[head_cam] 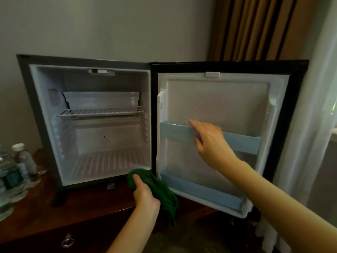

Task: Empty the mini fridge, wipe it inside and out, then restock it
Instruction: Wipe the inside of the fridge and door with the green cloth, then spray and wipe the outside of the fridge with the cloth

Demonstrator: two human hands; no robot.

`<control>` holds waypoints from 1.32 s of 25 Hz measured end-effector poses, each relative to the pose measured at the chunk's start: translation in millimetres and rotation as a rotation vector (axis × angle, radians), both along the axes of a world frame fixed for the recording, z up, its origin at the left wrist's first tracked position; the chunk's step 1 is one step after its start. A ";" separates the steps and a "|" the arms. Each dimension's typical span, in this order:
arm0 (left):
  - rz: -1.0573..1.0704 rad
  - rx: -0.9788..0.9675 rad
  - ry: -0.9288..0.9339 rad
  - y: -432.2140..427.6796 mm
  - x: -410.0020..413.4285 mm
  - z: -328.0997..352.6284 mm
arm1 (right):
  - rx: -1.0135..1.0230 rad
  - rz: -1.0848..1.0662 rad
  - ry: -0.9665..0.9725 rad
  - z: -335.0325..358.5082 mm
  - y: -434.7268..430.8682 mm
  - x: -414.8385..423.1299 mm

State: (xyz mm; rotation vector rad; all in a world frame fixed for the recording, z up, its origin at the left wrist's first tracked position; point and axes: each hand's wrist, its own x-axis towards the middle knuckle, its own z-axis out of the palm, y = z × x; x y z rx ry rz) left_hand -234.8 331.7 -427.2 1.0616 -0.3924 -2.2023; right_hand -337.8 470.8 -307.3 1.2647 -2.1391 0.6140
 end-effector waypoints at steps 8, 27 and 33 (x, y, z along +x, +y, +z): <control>0.160 -1.203 0.184 26.8 -10.0 181.2 | -0.367 0.022 0.257 35.7 102.7 29.0; -0.238 -2.066 0.099 117.6 -29.4 132.7 | -0.534 0.002 -0.239 -15.9 154.2 22.6; 0.016 -1.363 0.222 88.8 78.0 126.5 | -0.401 0.094 0.288 -28.6 141.1 79.7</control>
